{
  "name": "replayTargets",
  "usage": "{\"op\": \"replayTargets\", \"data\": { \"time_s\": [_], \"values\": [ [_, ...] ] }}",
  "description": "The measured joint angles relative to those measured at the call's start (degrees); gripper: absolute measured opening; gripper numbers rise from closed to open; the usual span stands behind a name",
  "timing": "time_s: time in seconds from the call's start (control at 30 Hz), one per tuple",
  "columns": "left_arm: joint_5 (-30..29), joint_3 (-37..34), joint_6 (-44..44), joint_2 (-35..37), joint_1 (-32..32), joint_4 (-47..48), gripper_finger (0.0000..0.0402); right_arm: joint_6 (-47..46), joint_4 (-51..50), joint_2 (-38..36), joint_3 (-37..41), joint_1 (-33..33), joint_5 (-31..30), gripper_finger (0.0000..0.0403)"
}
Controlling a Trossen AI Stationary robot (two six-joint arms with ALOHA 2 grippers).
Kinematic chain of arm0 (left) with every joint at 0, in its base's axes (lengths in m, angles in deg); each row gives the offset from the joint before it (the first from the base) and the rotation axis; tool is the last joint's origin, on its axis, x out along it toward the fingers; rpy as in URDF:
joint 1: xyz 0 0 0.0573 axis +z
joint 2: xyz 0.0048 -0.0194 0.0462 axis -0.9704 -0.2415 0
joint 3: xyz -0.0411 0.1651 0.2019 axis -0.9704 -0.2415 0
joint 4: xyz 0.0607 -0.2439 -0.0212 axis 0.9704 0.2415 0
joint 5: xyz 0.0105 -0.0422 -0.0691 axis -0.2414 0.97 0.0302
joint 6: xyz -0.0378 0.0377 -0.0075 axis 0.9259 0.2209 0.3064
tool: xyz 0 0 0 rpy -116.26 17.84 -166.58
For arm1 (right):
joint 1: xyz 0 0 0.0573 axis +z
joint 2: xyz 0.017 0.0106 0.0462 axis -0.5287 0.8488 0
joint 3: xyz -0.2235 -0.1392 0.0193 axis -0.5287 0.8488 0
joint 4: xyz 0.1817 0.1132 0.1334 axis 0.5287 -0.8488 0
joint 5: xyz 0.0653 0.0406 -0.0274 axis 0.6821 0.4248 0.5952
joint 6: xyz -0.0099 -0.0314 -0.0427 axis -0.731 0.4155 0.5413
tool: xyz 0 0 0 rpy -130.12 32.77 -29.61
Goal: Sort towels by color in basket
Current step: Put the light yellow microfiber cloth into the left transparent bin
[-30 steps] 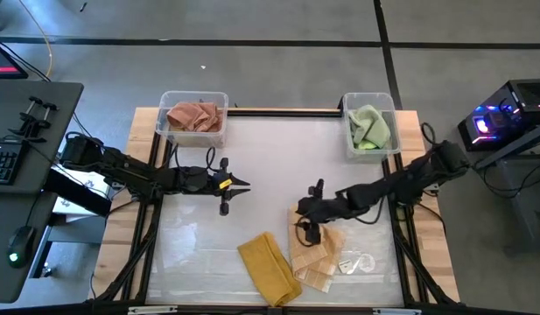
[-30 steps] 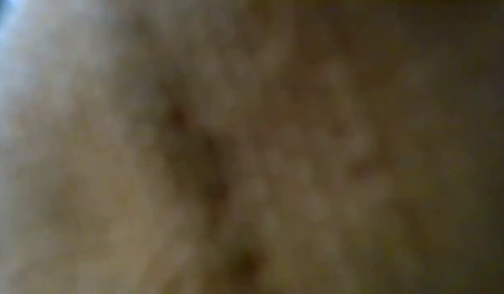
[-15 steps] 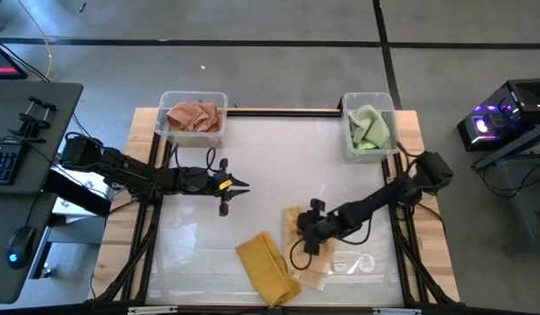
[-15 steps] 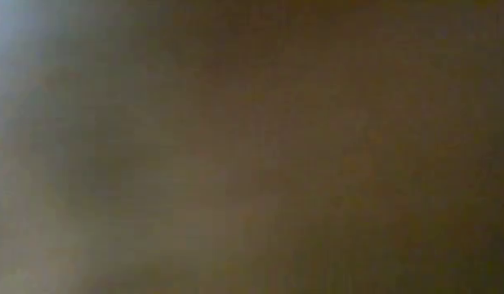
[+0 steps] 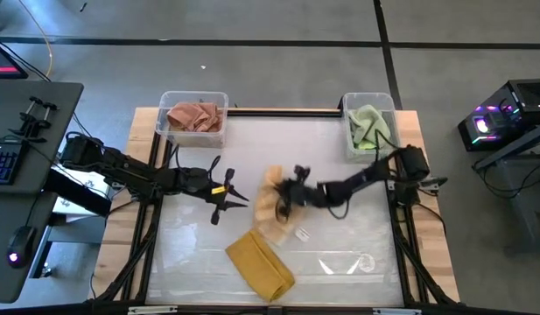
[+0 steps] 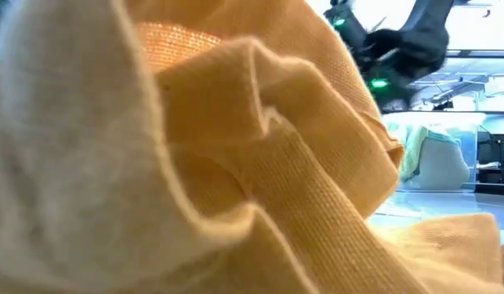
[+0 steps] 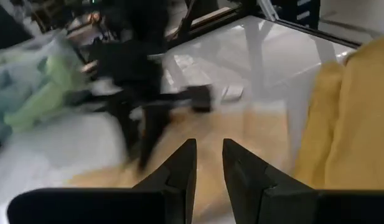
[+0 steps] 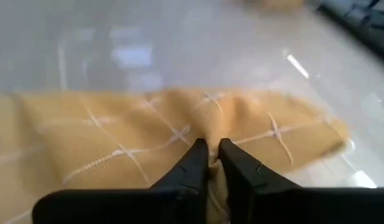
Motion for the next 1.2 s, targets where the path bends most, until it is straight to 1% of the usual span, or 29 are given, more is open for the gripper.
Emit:
{"op": "replayTargets", "data": {
  "time_s": [0.1, 0.2, 0.27, 0.33, 0.5, 0.63, 0.7, 0.77, 0.83, 0.87, 0.97, 1.07, 1.2],
  "values": [
    [-0.02, 0.0, -3.26, 0.0, -0.37, -0.56, 0.0073, 3.01, 11.6, 1.04, -0.11, -5.34, 6.19, 0.0019],
    [-0.22, -0.01, -7.41, 0.02, -0.66, -1.29, 0.0087, 4.71, 25.65, 3.38, -0.22, -8.36, 13.26, 0.0008],
    [-0.24, -0.04, -10.12, 0.02, -0.71, -2.28, 0.0103, 4.74, 32.06, 4.98, -0.32, -9.06, 14.85, 0.001],
    [-0.24, -0.02, -13.08, 0.02, -0.71, -3.16, 0.0123, 4.49, 35.15, 6.47, -0.59, -9.16, 14.88, 0.0015],
    [-0.28, -0.02, -19.74, 0.02, -0.68, -6.51, 0.0173, 2.72, 35.89, 8.71, -0.84, -7.95, 14.87, 0.0015],
    [-2.32, 0.02, -22.48, 0.02, 0.45, -6.65, 0.021, 3.2, 36.12, 9.15, -0.85, -6.18, 14.88, 0.0012],
    [-4.77, 0.02, -22.62, 0.0, 1.47, -5.24, 0.0225, 3.69, 37.06, 9.14, -0.85, -5.46, 14.9, 0.0012],
    [-9.66, 0.02, -21.74, -0.6, 2.34, -4.68, 0.0237, 4.77, 38.23, 9.14, -0.85, -4.8, 15.29, 0.0013],
    [-13.53, 0.02, -19.96, -1.67, 3.29, -4.49, 0.0242, 5.67, 38.55, 9.07, -0.9, -4.56, 18.08, 0.0013],
    [-13.78, 0.02, -19.41, -2.42, 3.85, -4.55, 0.0243, 5.77, 38.52, 9.07, -0.92, -4.57, 20.09, 0.0013],
    [-11.16, 0.02, -18.04, -5.35, 4.64, -6.33, 0.0243, 4.62, 38.29, 9.07, -0.92, -4.68, 23.56, 0.0012],
    [-10.23, 0.07, -17.35, -8.84, 4.69, -7.67, 0.0243, 4.8, 37.84, 9.11, -0.9, -4.73, 23.88, 0.0012],
    [-10.05, 0.09, -12.38, -13.37, 4.7, -7.43, 0.0243, 5.15, 38.18, 9.14, -0.9, -4.73, 23.88, 0.0012]
  ]
}}
